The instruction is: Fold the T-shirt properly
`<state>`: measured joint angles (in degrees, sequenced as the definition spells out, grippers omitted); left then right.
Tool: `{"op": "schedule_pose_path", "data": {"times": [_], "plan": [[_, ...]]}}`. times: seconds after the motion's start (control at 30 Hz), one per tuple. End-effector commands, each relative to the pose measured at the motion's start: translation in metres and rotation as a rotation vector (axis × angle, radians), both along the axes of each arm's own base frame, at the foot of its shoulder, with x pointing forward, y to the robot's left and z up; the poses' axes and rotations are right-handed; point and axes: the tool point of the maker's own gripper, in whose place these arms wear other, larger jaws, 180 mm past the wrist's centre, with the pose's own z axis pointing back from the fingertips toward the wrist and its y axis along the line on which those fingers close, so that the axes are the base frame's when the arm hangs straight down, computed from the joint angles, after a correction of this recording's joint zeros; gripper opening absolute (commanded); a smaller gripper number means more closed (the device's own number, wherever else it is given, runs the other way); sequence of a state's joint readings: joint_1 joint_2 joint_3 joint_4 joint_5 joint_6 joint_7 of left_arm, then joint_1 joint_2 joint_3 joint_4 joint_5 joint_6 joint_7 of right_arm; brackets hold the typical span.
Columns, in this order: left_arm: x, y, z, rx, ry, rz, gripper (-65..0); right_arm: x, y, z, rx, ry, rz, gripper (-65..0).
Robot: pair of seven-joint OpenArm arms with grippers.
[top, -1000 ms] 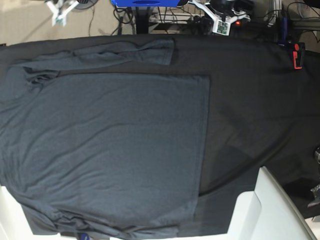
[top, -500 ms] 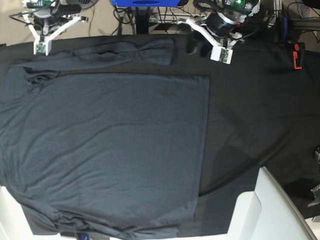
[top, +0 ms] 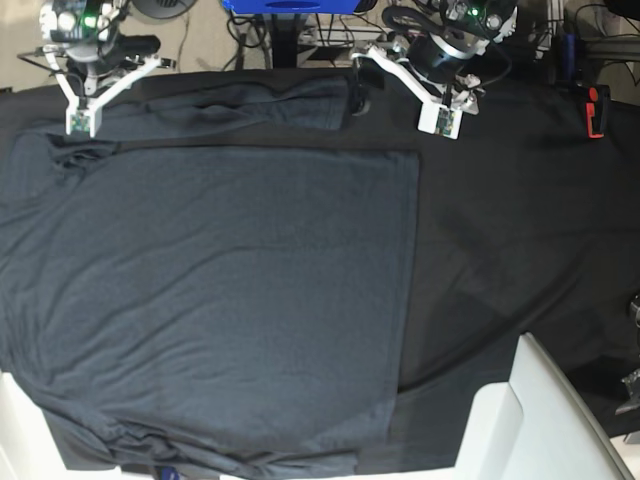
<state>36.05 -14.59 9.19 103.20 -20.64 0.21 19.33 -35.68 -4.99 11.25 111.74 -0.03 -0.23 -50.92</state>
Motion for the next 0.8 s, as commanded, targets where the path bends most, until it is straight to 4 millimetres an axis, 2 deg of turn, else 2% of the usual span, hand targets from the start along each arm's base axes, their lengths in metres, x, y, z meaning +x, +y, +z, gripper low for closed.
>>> {"op": "schedule_pose_path", "data": {"times": [0.0, 0.1, 0.23, 0.33, 0.43, 0.57, 0.63, 0.77], "plan": [[0.000, 0.001, 0.002, -0.004, -0.010, 0.004, -8.6, 0.012, 0.001, 0.006, 0.006, -0.017, -0.007, -53.1], [0.002, 0.001, 0.000, -0.003, -0.009, 0.005, -8.6, 0.019, 0.005, 0.006, 0.037, 0.058, -0.020, -53.7], [0.000, -0.010, 0.001, -0.114, 0.012, -0.003, -8.6, 0.029, 0.009, 0.015, 0.057, 0.024, -0.015, -53.1], [0.003, -0.018, 0.005, -0.222, 0.023, 0.010, -8.6, 0.031, 0.022, 0.017, 0.174, 0.005, -0.042, -53.0], [0.002, -0.016, 0.000, -0.214, 0.036, 0.000, -8.6, 0.035, 0.029, 0.023, 0.331, -0.029, -0.068, -53.0], [0.005, -0.011, 0.001, -0.204, 0.028, 0.000, -8.6, 0.052, 0.038, 0.050, 0.587, -0.122, -0.049, -53.0], [0.005, -0.010, 0.001, -0.202, 0.026, 0.003, -8.6, 0.064, 0.033, 0.067, 0.678, -0.192, -0.063, -53.0], [0.006, -0.010, 0.002, -0.203, 0.024, 0.002, -8.6, 0.082, 0.021, 0.084, 0.693, -0.251, -0.043, -52.7]]}}
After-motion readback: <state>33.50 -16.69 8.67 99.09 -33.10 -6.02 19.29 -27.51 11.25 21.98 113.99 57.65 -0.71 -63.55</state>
